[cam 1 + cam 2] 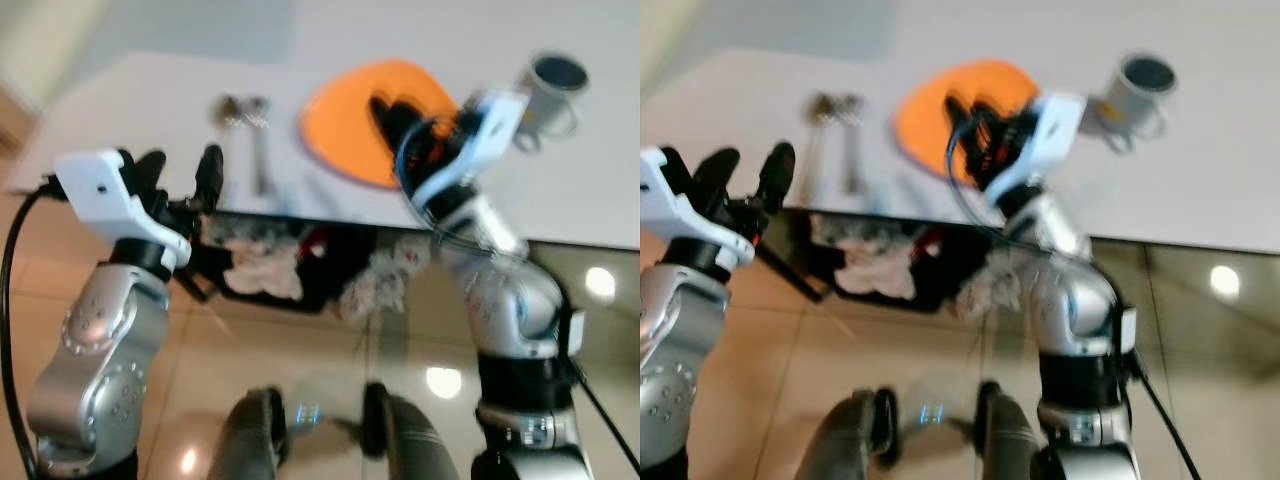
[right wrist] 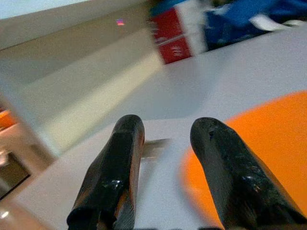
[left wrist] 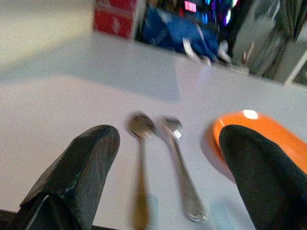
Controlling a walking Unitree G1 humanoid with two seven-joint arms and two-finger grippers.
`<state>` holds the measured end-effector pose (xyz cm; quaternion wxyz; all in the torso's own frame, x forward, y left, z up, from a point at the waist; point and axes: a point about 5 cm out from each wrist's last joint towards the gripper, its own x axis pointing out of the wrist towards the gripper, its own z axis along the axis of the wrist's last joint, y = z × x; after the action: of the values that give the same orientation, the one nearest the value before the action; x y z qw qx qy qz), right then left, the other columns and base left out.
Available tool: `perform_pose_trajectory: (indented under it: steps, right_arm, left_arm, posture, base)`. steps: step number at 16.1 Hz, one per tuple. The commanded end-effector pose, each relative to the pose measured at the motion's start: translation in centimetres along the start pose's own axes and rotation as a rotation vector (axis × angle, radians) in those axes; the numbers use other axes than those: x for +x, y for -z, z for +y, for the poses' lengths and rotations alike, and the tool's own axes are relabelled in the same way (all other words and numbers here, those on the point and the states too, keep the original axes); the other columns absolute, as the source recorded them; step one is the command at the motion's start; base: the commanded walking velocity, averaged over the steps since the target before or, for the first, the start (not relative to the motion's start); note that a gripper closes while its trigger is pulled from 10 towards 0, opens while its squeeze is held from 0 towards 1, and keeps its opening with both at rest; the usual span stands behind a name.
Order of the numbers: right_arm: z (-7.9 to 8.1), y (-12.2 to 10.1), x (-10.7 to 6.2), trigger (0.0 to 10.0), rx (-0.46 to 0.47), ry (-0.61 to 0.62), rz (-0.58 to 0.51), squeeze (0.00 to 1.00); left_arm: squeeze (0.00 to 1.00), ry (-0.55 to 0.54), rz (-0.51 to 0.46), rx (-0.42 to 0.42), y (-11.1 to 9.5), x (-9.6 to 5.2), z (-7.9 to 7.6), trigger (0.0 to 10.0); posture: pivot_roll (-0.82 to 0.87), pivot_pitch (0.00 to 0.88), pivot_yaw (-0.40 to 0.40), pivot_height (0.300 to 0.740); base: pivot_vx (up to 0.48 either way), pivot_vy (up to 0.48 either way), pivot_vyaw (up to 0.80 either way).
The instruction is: Setting the table
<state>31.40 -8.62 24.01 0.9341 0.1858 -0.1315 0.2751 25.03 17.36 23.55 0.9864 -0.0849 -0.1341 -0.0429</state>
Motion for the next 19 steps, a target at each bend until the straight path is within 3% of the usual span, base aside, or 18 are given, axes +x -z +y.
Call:
perform_pose_trajectory:
  steps: [1,4,6,9,13,15,19]
  right_arm:
    - [1.3,-0.7,-0.3,10.0,-0.012,-0.075,-0.026,0.0]
    - [1.4,-0.8,-0.3,10.0,-0.042,-0.082,-0.027,0.0]
    - [1.2,0.0,-0.3,10.0,-0.104,-0.046,0.011,0.0]
    - [0.8,3.7,-1.3,10.0,-0.239,0.028,0.137,0.0]
    - [0.2,6.4,-2.8,10.0,-0.323,0.06,0.218,0.0]
    - [-0.3,7.3,-3.3,10.0,-0.365,0.078,0.247,0.0]
    - [-1.1,8.4,-3.5,10.0,-0.334,0.098,0.268,0.0]
  left_arm:
    - [0.0,-0.026,-0.048,0.025,-0.5,0.2,-0.1,10.0]
    - [0.0,-0.006,-0.054,0.029,-0.1,0.9,-0.7,10.0]
    - [0.0,0.035,-0.017,0.05,1.4,1.0,-1.4,10.0]
    - [0.0,0.063,0.102,0.009,5.4,-0.1,-1.9,10.0]
    - [0.0,0.063,0.205,0.026,8.5,-1.9,-1.6,10.0]
    - [0.0,0.042,0.2,0.024,8.9,-2.1,-1.2,10.0]
    - [0.0,0.035,0.175,0.051,8.7,-1.7,-1.1,10.0]
  posture:
    - [-0.08,0.136,-0.024,0.74]
    - [-0.09,0.122,-0.026,0.74]
    - [-0.09,0.113,-0.027,0.74]
    - [-0.09,0.106,-0.022,0.74]
    - [-0.08,0.104,-0.008,0.74]
    - [-0.08,0.105,-0.005,0.74]
    - [-0.08,0.116,0.004,0.74]
  base:
    - [0.0,0.48,0.0]
    - [0.0,0.48,0.0]
    - [0.0,0.48,0.0]
    - [0.0,0.48,0.0]
    - [0.0,0.48,0.0]
    - [0.0,0.48,0.0]
    - [0.0,0.48,0.0]
